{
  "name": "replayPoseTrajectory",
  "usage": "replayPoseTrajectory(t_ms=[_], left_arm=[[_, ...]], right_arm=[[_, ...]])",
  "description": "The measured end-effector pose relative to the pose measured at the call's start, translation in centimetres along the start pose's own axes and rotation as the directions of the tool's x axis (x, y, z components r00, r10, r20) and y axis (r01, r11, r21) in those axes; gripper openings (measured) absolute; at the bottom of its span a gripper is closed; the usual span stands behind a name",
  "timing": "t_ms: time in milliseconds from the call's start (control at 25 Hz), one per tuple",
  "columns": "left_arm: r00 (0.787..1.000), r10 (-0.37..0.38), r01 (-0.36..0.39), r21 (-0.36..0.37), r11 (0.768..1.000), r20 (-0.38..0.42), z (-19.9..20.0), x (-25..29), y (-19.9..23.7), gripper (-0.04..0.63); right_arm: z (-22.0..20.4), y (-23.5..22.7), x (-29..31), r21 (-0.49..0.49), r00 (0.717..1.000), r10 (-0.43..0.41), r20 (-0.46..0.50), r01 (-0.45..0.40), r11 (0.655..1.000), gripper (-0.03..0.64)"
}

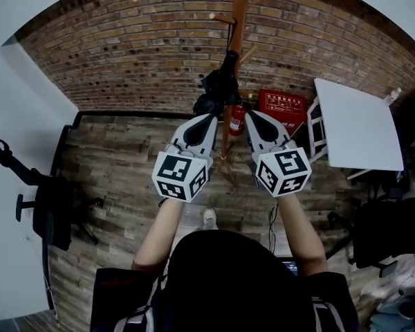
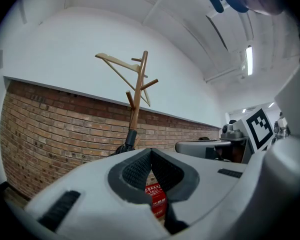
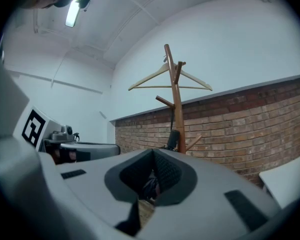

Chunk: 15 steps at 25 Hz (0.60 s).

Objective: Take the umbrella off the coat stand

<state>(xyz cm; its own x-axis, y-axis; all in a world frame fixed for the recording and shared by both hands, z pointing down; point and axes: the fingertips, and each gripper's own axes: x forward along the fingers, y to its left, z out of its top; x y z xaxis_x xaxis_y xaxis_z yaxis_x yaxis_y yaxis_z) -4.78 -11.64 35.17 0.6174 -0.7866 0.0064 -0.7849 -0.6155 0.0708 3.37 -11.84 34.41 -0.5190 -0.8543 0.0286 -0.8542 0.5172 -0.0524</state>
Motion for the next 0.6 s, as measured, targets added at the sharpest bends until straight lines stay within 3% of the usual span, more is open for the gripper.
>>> replayPoseTrajectory(t_ms=[600], left_arm=[[0.995, -0.101, 0.102, 0.002, 0.995, -0.012, -0.5, 3.7, 4.7, 0.018]], right_arm=[[0.4, -1.3, 5.9, -0.013, 0.997, -0.082, 0.001, 0.082, 0.997, 0.028]])
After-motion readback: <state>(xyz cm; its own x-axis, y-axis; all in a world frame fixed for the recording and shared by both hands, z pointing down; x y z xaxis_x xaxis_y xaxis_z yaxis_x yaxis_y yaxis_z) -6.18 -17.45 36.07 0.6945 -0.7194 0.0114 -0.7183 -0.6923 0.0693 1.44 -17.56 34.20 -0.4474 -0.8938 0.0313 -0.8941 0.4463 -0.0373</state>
